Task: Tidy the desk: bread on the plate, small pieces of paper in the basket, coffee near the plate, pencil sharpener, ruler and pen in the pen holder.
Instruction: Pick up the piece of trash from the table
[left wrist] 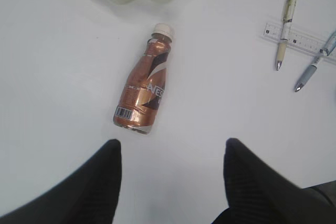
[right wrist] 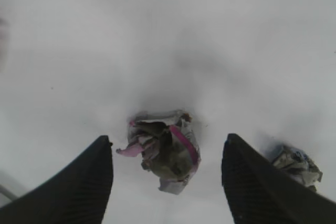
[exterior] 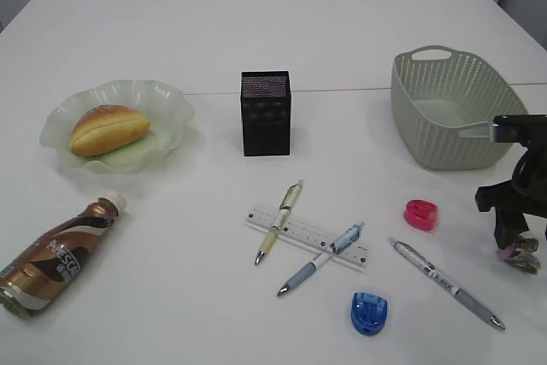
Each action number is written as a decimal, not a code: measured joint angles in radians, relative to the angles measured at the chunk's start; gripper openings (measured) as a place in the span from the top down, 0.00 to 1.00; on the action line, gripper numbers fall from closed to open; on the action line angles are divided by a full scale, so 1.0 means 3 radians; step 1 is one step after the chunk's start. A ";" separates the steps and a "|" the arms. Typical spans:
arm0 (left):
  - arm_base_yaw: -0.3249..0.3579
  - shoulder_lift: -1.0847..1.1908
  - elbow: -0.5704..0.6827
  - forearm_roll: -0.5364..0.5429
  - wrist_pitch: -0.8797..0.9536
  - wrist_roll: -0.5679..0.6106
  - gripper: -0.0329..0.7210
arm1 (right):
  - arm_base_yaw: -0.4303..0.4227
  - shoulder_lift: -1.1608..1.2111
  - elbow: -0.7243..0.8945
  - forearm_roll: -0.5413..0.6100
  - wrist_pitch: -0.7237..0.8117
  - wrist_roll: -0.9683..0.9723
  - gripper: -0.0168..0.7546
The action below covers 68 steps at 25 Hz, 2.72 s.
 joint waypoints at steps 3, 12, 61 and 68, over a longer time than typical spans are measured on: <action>0.0000 0.0000 0.0000 0.0000 0.0000 0.0000 0.37 | 0.0000 0.0049 0.0000 0.0006 0.0000 0.0000 0.32; 0.0000 0.0000 0.0000 0.0000 0.0000 0.0000 0.37 | 0.0000 0.0206 0.0000 0.0012 0.0000 -0.0008 0.32; -0.0008 0.0000 0.0000 -0.0001 0.0000 0.0000 0.37 | 0.0000 0.0008 0.0000 0.0116 0.0516 -0.0045 0.96; -0.0008 0.0000 0.0000 -0.0006 0.0000 0.0000 0.37 | 0.0000 -0.0568 0.0000 0.0127 0.0674 -0.0045 0.96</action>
